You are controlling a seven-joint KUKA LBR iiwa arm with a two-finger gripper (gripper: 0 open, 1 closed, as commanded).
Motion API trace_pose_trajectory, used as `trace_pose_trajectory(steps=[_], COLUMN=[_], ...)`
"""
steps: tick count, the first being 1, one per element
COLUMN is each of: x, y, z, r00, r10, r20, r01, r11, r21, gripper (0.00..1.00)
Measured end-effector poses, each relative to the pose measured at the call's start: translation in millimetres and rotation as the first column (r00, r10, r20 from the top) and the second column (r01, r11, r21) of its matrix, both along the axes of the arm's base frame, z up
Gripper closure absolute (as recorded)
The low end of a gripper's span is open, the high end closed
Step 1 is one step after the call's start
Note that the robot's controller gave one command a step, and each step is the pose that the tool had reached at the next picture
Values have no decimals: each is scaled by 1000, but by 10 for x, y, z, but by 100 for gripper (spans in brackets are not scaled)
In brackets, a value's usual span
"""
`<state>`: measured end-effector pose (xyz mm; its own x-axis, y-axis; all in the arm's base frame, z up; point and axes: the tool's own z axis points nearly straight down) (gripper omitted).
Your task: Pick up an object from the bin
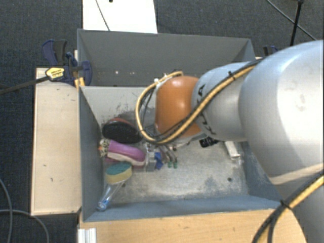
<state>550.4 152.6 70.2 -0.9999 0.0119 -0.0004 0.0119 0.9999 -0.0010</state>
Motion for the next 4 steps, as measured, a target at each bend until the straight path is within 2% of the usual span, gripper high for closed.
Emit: trace_pose_trajectory(steps=[1, 2, 3, 4], x=[50, 34, 211, 199], y=[13, 9, 267, 266], z=[1742, 1693, 4, 17], r00=[1000, 1000, 998, 998], r10=[2, 2, -68, -70], r20=[11, 3, 5, -1], r01=[-2, -2, 68, 70], r11=[1000, 1000, 998, 998], r21=[5, 3, 2, 1], gripper=[100, 0, 0, 100])
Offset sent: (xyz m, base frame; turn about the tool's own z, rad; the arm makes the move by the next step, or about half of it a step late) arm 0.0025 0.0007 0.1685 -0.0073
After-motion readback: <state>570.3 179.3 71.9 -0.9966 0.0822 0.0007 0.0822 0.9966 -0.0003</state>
